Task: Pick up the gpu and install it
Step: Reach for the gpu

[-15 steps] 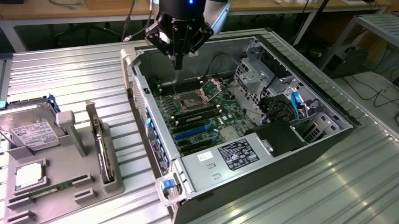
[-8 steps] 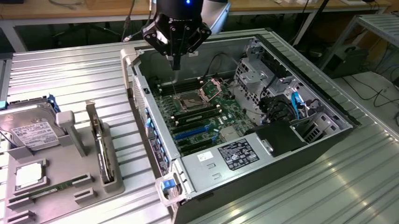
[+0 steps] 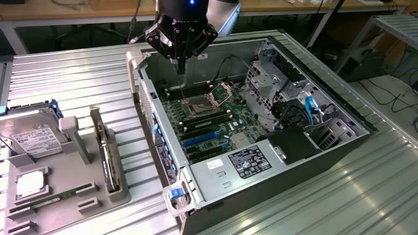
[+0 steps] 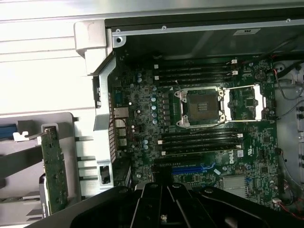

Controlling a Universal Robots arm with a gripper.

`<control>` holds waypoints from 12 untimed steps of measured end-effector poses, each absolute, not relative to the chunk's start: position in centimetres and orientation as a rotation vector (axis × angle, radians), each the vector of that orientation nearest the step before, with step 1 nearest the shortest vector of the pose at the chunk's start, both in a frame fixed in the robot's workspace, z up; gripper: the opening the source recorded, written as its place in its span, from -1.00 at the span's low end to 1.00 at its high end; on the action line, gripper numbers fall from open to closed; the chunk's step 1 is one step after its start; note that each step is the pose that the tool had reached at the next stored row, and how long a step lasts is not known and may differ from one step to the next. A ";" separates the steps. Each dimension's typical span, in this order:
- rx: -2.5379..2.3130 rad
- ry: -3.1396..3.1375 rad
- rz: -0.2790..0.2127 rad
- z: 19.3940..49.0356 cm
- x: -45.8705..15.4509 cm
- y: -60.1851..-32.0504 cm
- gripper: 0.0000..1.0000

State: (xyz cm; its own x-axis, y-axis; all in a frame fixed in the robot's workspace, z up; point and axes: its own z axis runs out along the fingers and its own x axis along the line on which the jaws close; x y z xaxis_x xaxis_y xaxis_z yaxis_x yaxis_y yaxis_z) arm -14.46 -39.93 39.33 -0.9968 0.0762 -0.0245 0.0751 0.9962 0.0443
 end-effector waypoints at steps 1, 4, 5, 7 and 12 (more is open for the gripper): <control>0.118 3.112 0.068 39.3 -14.5 -39.9 -0.79; 0.118 3.112 0.068 39.3 -14.8 -39.9 -0.79; 0.118 3.113 0.068 39.3 -14.8 -39.9 -0.79; 0.118 3.113 0.068 39.3 -15.0 -39.9 -0.79; 0.118 3.112 0.068 39.3 -15.3 -39.9 -0.79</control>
State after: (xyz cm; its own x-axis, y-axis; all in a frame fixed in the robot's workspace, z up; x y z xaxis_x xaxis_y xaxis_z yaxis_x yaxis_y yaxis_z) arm -15.27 -39.94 39.33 -0.9968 0.0762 -0.0245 0.0751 0.9962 0.0444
